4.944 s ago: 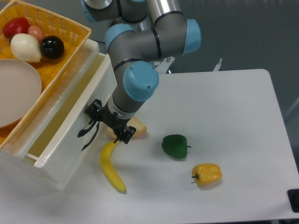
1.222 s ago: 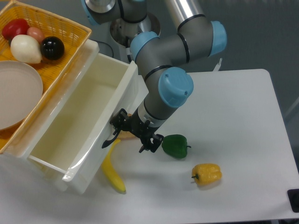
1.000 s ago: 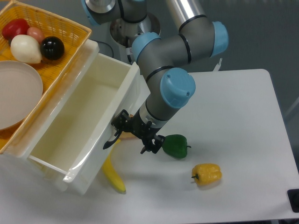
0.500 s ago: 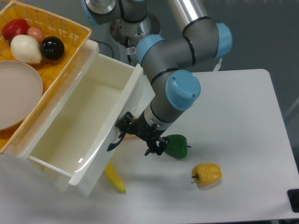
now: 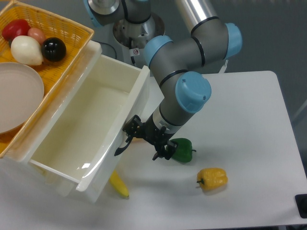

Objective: Slide open the top drawer

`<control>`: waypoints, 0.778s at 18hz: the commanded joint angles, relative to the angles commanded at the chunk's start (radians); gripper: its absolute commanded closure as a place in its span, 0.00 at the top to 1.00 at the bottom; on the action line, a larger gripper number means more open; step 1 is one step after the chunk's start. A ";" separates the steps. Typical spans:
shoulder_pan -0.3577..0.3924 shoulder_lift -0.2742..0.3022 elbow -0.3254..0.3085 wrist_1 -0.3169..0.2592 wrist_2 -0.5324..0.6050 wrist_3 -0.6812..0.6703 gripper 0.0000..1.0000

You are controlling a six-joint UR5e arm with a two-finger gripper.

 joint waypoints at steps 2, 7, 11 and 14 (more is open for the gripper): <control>0.002 0.000 0.000 0.000 0.000 0.000 1.00; 0.002 0.002 0.000 -0.002 -0.002 -0.002 1.00; 0.003 0.002 0.000 -0.003 -0.038 -0.003 1.00; 0.006 0.002 -0.005 -0.005 -0.063 -0.012 1.00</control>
